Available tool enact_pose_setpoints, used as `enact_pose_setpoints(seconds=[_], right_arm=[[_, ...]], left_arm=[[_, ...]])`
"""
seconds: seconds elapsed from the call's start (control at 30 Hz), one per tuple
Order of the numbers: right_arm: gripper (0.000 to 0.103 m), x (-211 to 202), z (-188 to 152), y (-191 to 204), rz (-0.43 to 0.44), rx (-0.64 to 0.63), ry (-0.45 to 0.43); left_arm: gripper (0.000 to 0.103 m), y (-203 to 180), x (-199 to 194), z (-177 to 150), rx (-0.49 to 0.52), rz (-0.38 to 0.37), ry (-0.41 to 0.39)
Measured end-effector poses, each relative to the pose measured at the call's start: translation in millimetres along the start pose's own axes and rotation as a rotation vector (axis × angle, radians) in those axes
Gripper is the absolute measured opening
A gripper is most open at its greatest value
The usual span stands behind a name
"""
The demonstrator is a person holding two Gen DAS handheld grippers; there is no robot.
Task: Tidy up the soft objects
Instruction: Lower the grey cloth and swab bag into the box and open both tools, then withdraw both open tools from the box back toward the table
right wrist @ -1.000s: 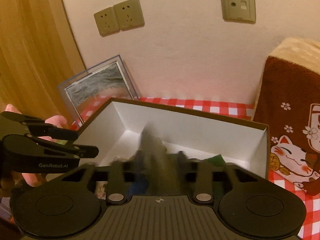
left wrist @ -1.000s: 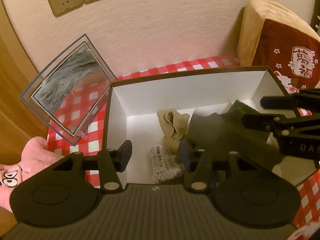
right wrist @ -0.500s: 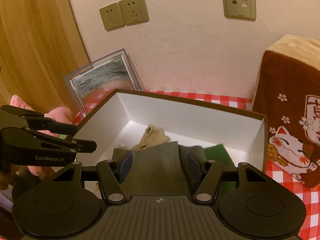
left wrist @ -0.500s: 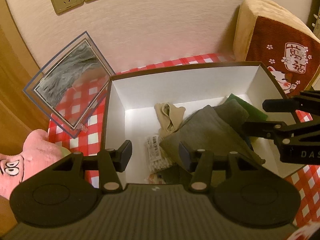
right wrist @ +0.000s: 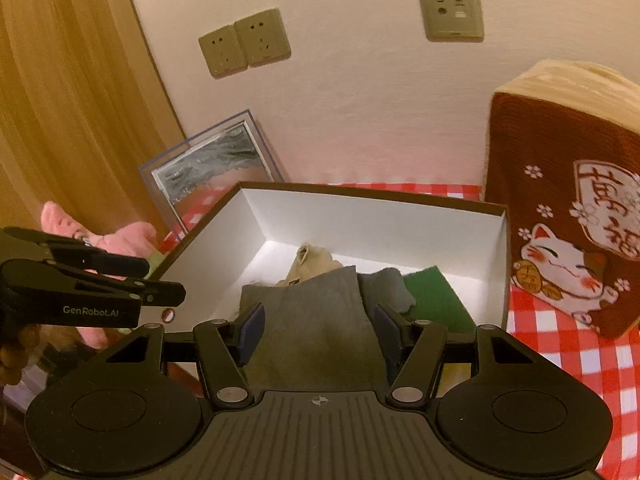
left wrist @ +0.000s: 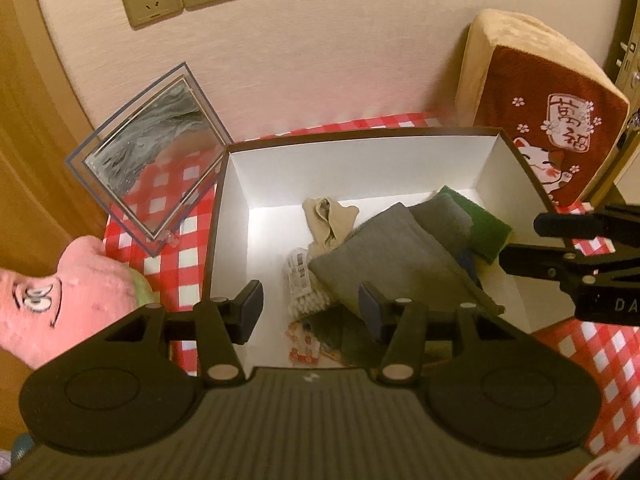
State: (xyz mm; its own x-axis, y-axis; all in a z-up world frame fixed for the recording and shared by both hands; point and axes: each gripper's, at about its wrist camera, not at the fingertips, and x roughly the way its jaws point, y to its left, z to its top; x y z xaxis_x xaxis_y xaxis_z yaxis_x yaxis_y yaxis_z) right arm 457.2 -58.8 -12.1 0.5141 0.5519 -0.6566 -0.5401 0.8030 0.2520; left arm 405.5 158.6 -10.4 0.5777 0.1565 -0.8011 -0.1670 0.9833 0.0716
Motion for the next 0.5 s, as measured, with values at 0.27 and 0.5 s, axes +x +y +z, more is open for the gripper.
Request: enact_pose_setpoints(seconds=[0.27, 0.5], right_arm=[[0.065, -32, -16, 7, 0.025, 0.047, -0.026], [0.07, -63, -31, 16, 0.043, 0.054, -0.059]], left_arm=[[0.052, -7, -33, -17, -0.02, -0.013, -0.033], [0.057, -10, -66, -41, -0.05, -0.025, -0.066]])
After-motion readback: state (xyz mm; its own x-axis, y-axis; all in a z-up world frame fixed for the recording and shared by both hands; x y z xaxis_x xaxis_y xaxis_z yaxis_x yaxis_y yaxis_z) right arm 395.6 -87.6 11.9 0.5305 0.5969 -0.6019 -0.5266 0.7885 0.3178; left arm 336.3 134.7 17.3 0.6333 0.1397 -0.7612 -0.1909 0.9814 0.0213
